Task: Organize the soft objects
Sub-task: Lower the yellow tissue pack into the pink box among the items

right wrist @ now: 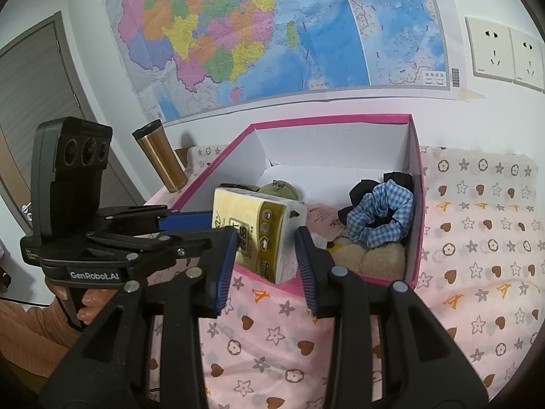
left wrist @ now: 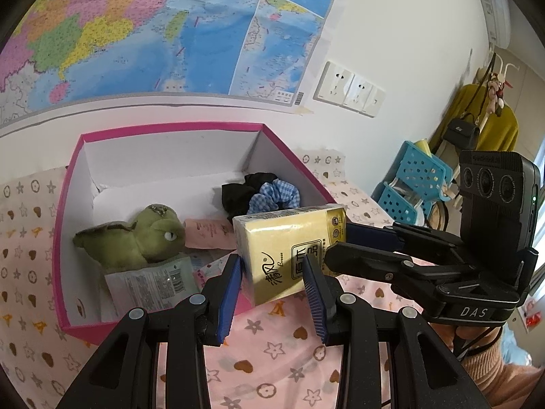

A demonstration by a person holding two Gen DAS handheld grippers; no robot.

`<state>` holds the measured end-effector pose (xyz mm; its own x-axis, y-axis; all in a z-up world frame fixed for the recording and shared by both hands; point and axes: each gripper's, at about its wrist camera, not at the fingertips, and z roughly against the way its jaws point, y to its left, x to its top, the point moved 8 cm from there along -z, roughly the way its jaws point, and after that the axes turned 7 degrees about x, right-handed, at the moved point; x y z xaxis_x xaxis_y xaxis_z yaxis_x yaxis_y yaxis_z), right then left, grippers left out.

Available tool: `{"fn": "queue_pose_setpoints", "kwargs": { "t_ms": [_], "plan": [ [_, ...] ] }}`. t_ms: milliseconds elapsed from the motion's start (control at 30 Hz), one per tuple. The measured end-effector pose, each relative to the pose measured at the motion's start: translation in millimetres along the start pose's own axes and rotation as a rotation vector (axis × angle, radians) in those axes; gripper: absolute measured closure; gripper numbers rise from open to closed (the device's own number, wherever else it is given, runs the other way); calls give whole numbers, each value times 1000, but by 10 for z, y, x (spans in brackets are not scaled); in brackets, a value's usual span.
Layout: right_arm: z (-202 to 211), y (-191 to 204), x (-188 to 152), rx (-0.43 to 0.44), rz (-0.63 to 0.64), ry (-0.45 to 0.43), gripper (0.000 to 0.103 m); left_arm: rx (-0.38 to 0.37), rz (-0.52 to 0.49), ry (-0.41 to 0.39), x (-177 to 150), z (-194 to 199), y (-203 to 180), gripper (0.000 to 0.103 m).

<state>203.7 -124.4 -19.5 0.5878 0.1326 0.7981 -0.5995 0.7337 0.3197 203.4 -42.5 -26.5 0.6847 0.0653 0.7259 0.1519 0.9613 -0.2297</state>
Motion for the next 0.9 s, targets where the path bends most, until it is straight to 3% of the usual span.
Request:
{"fn": "queue_pose_setpoints", "kwargs": {
  "t_ms": [900],
  "plan": [
    [-103, -114, 92, -1, -10, 1, 64, 25, -10, 7, 128, -104, 70, 67]
  ]
}}
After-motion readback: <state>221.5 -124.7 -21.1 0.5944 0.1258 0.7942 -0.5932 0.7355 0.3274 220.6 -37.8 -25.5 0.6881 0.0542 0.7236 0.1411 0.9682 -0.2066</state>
